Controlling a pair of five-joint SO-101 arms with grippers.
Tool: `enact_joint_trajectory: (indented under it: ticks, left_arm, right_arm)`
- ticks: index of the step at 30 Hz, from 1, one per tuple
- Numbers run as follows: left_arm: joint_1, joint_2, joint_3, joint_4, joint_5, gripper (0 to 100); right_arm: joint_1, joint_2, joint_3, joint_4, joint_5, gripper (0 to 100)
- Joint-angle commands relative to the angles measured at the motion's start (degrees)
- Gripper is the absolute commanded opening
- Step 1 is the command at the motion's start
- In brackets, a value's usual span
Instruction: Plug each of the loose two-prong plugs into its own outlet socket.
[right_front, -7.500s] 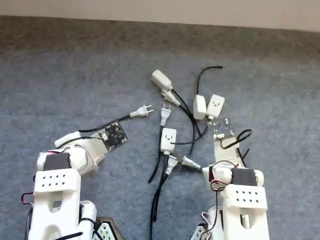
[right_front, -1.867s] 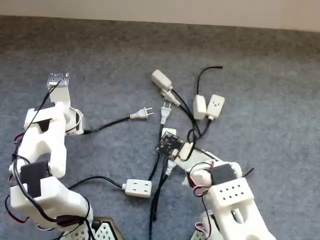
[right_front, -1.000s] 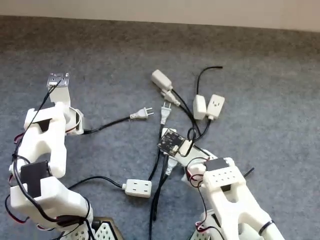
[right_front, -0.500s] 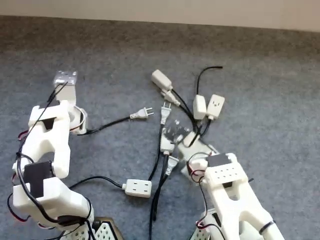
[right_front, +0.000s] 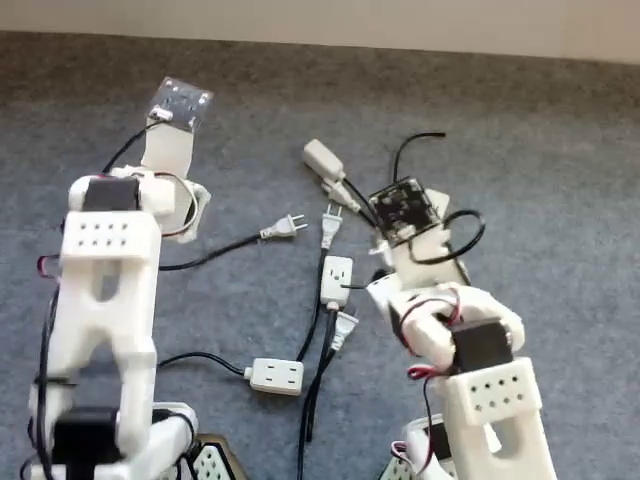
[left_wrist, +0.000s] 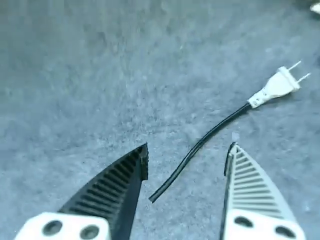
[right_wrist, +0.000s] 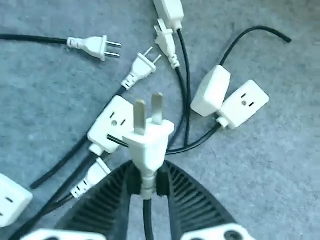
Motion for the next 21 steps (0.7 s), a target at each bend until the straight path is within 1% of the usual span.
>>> enact_joint_trajectory:
  ticks: [1,4,6,8,9,11,15,18,21]
  left_arm:
    - [1.45,-9.01,-1.71,1.93,-0.53,26]
    - [0.57,-15.16,-0.75,2.29,-0.97,26]
    - [-0.13,-19.47,0.92,5.01,-5.89,26]
    - [1.36,-23.69,4.26,7.82,-11.34,26]
    - [1.63,-26.07,6.64,8.26,-11.96,26]
    - [1.71,-31.69,12.35,6.77,-11.08,26]
    - [2.15,-46.2,26.42,0.35,-7.56,27]
    - [2.15,-58.51,35.82,-1.76,-4.48,35]
    - [3.12,-69.49,41.63,-1.76,-4.31,43]
  right_arm:
    - [-7.52,-2.95,-3.91,0.22,-3.87,0.5]
    - [-15.52,-3.38,-3.56,0.13,-6.24,0.5]
    - [-19.03,-3.38,-2.24,-1.36,-6.51,0.5]
    - [-20.09,-3.38,-0.04,-3.03,-6.68,0.5]
    - [-20.18,-3.3,0.75,-4.09,-6.68,0.5]
    - [-20.35,-3.3,2.07,-6.37,-6.68,0.5]
    - [-20.35,0.57,3.21,-8.84,-6.77,0.5]
    - [-20.44,5.85,3.47,-11.74,-7.47,0.5]
    - [-22.46,9.63,3.47,-13.76,-8.7,0.5]
